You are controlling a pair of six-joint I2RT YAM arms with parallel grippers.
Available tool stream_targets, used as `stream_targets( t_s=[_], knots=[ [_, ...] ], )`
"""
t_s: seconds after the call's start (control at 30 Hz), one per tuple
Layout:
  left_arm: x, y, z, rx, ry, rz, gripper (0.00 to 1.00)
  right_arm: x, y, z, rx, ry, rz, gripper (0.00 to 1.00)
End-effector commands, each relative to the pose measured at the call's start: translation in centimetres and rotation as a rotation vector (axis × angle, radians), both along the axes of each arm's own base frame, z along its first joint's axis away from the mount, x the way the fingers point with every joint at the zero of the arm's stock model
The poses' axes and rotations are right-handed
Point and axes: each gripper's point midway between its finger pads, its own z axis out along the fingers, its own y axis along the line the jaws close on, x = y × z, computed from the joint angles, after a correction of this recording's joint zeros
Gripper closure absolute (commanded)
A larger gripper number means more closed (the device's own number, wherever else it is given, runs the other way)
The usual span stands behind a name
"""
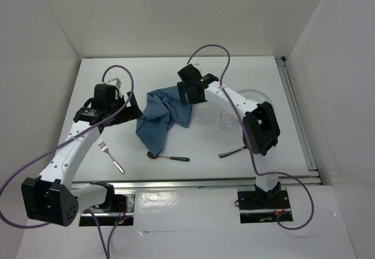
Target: Set the dinner table for one person
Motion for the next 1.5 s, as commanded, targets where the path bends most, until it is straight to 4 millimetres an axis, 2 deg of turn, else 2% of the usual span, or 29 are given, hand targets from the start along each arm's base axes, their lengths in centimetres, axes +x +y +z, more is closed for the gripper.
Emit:
stream_targets(
  t_s=[0.0, 0.07, 0.2, 0.23, 0.27, 0.3, 0.4, 0.43, 0.47, 0.53, 0.57, 0.67, 0.73, 0.8, 0.83, 0.97, 1.03, 1.07, 1.1, 1.13, 1.17, 1.2, 1.23, 1.27, 1.3, 1.33, 1.4, 1.43, 1.47],
  knots=[
    [-0.6, -1.3, -0.9, -0.069, 0.035, -0.029, 0.0, -0.1, 1.4, 3.6, 0.107, -0.078, 0.012, 0.01],
    [-0.7, -1.5, -1.5, -0.088, 0.043, -0.021, 0.0, -0.6, 1.8, 3.4, 0.109, -0.079, 0.026, 0.01],
    [-1.5, -2.8, -3.2, -0.174, 0.092, -0.026, 0.0, -1.0, 2.1, 4.9, 0.137, -0.105, 0.014, 0.01],
    [-2.1, -3.0, -4.2, -0.19, 0.118, -0.024, 0.0, -1.0, 2.1, 5.4, 0.144, -0.113, 0.015, 0.01],
    [-2.3, -3.2, -4.6, -0.205, 0.129, -0.023, 0.0, -1.5, 2.5, 4.9, 0.145, -0.097, 0.031, 0.01],
    [-2.6, -3.7, -5.0, -0.237, 0.146, -0.021, 0.0, -1.6, 2.7, 5.6, 0.165, -0.109, 0.038, 0.01],
    [-3.4, -4.3, -6.7, -0.288, 0.181, -0.015, 0.03, -2.5, 3.1, 5.8, 0.191, -0.096, 0.094, 0.01],
    [-3.6, -4.6, -7.3, -0.313, 0.209, 0.001, 0.03, -2.5, 3.4, 6.6, 0.222, -0.117, 0.106, 0.01],
    [-3.8, -4.6, -8.0, -0.318, 0.216, 0.009, 0.04, -3.4, 4.0, 5.7, 0.232, -0.091, 0.147, 0.01],
    [-4.3, -4.5, -9.2, -0.334, 0.262, 0.06, 0.06, -3.8, 4.6, 6.2, 0.278, -0.106, 0.173, 0.01],
    [-4.9, -4.4, -10.2, -0.332, 0.277, 0.063, 0.06, -4.2, 4.8, 5.4, 0.287, -0.085, 0.188, 0.01],
    [-4.7, -4.7, -10.7, -0.362, 0.264, 0.074, 0.06, -5.1, 7.1, 6.0, 0.379, -0.073, 0.261, 0.01],
    [-4.7, -5.1, -12.0, -0.385, 0.291, 0.07, 0.06, -5.7, 8.7, 6.0, 0.434, -0.052, 0.299, 0.01],
    [-5.1, -5.4, -13.6, -0.407, 0.345, 0.087, 0.07, -5.3, 10.0, 5.4, 0.469, -0.032, 0.303, 0.01],
    [-4.4, -5.6, -13.7, -0.411, 0.325, 0.082, 0.07, -5.1, 10.5, 5.3, 0.487, -0.03, 0.302, 0.01],
    [-4.1, -5.7, -15.2, -0.434, 0.359, 0.102, 0.11, -4.2, 13.1, 4.1, 0.526, -0.006, 0.335, 0.01],
    [-3.9, -5.7, -15.3, -0.434, 0.358, 0.102, 0.17, -3.9, 13.9, 3.4, 0.537, 0.015, 0.339, 0.04],
    [-3.4, -5.4, -15.3, -0.428, 0.351, 0.117, 0.22, -3.6, 14.1, 2.0, 0.525, 0.034, 0.334, 0.06],
    [-3.4, -5.4, -15.3, -0.428, 0.351, 0.117, 0.27, -3.4, 14.6, 2.1, 0.537, 0.037, 0.345, 0.08],
    [-3.2, -5.2, -15.2, -0.421, 0.351, 0.124, 0.4, -3.3, 15.1, 1.2, 0.542, 0.053, 0.355, 0.14],
    [-3.4, -5.0, -15.3, -0.412, 0.357, 0.133, 0.47, -3.2, 15.3, 0.8, 0.541, 0.054, 0.354, 0.21],
    [-3.3, -5.0, -15.1, -0.403, 0.359, 0.124, 0.52, -3.6, 15.9, 1.2, 0.553, 0.056, 0.373, 0.27],
    [-2.9, -4.8, -14.7, -0.392, 0.343, 0.133, 0.59, -3.3, 16.2, 1.0, 0.556, 0.051, 0.375, 0.49],
    [-3.0, -4.3, -14.9, -0.375, 0.343, 0.141, 0.66, -3.1, 16.4, 0.9, 0.561, 0.054, 0.368, 0.61],
    [-2.2, -4.3, -13.9, -0.374, 0.314, 0.128, 0.79, -2.8, 16.5, 1.7, 0.564, 0.037, 0.365, 0.74],
    [-2.2, -3.9, -13.6, -0.367, 0.317, 0.145, 0.86, -2.4, 16.5, 2.2, 0.561, 0.02, 0.357, 0.96],
    [-1.3, -3.5, -12.3, -0.347, 0.283, 0.133, 1.0, -1.8, 16.3, 4.4, 0.564, -0.026, 0.345, 1.0],
    [-1.3, -3.2, -12.1, -0.347, 0.292, 0.144, 1.0, -1.7, 16.3, 4.8, 0.559, -0.034, 0.355, 1.0],
    [-0.8, -2.7, -11.7, -0.333, 0.278, 0.149, 1.0, -1.2, 15.6, 6.8, 0.564, -0.072, 0.352, 1.0]
  ],
)
